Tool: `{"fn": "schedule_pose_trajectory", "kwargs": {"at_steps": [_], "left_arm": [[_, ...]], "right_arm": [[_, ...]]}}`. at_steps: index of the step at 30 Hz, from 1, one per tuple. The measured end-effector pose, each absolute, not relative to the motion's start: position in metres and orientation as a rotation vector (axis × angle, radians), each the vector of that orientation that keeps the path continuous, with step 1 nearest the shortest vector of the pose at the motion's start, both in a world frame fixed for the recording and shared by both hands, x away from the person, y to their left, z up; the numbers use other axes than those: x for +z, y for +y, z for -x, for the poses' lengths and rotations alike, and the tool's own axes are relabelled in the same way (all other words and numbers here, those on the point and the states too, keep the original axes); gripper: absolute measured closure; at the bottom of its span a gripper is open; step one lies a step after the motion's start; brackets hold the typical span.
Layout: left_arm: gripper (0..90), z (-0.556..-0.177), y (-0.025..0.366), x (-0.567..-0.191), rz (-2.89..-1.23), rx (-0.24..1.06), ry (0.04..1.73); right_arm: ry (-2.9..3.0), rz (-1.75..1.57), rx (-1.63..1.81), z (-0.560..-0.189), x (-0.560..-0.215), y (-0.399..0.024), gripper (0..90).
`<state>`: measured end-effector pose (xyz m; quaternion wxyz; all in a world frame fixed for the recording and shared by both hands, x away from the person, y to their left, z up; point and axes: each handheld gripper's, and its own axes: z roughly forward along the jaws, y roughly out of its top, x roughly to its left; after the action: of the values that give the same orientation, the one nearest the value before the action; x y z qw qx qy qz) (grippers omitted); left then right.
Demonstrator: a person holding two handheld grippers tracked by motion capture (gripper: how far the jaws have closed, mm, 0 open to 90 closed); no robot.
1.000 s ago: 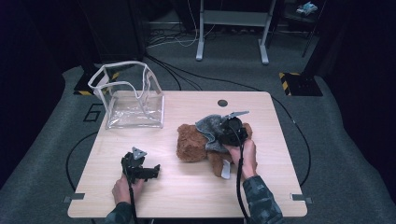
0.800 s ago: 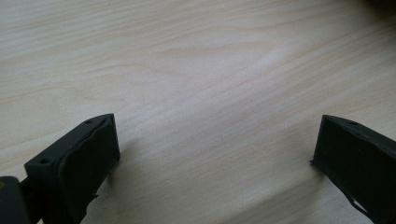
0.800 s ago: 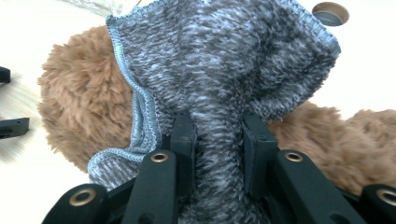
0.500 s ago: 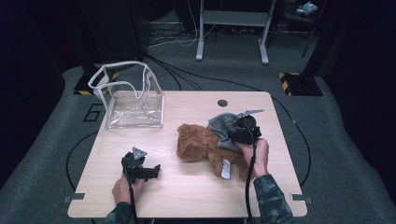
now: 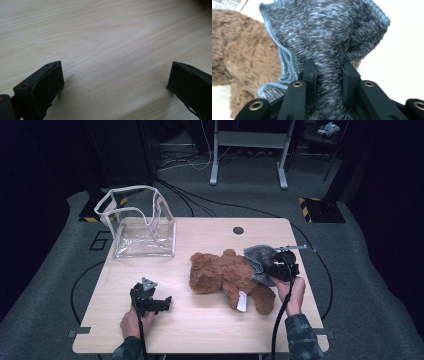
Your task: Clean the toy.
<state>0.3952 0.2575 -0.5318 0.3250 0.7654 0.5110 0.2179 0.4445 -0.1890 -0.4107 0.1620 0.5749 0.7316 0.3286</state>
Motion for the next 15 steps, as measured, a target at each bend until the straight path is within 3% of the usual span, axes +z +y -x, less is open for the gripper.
{"fn": "schedule_pose_trajectory", "kwargs": {"at_steps": [9, 15], "left_arm": [[0.1, -0.395, 0.257, -0.532, -2.005, 0.575, 1.343], [0.1, -0.395, 0.257, -0.532, -2.007, 0.571, 1.342]], "right_arm": [[2.08, -1.577, 1.014, -0.43, -0.399, -0.182, 70.1], [2.167, -1.448, 1.059, -0.432, -0.391, -0.139, 70.1]]}}
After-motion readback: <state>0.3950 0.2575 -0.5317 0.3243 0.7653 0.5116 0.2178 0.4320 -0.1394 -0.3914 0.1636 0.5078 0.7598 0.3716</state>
